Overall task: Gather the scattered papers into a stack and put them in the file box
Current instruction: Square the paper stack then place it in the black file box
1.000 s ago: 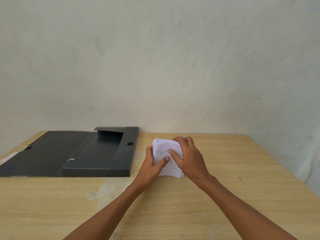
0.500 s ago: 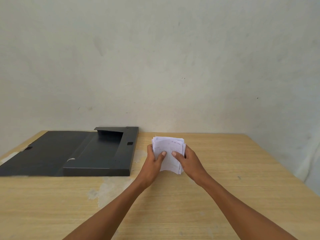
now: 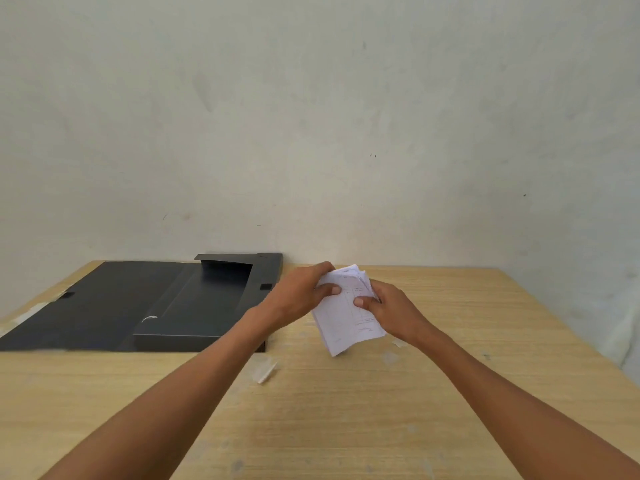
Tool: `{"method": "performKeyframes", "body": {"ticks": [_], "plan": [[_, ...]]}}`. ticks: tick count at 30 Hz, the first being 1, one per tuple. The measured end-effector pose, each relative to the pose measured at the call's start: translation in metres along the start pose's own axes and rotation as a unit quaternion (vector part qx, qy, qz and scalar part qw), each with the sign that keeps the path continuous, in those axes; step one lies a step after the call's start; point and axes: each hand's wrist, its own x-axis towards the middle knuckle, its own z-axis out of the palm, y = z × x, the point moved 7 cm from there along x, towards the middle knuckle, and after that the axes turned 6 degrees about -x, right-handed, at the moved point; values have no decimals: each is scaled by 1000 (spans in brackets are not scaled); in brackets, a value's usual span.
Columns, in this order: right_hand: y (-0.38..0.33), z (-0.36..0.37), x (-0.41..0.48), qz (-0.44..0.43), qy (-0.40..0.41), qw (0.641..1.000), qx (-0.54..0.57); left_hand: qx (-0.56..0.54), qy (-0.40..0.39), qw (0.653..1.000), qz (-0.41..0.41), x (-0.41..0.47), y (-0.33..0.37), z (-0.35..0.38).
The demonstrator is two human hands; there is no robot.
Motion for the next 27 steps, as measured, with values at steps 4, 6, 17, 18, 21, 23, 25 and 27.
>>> {"method": "performKeyframes", "body": {"ticks": [4, 6, 17, 18, 21, 23, 25, 27], "plan": [[6, -3, -3, 29, -3, 997, 69, -132, 60, 989, -31, -8, -17, -1], [14, -2, -4, 58, -20, 996, 61, -195, 75, 976, -59, -16, -31, 8], [-10, 8, -4, -65, 37, 951, -299, -285, 69, 945, -147, -41, -77, 66], [-10, 9, -4, -66, 33, 955, -288, -282, 77, 945, -148, -42, -79, 69], [-11, -2, -4, -50, 51, 977, -199, -293, 92, 941, -142, -41, -79, 68], [-8, -12, -1, -25, 67, 979, -189, -293, 73, 944, -131, -39, -74, 66], [-2, -14, 1, 0, 60, 980, -189, -289, 38, 948, -125, -40, -67, 67], [6, -12, 0, 18, 57, 983, -171, -290, 5, 949, -121, -41, -63, 70]]}}
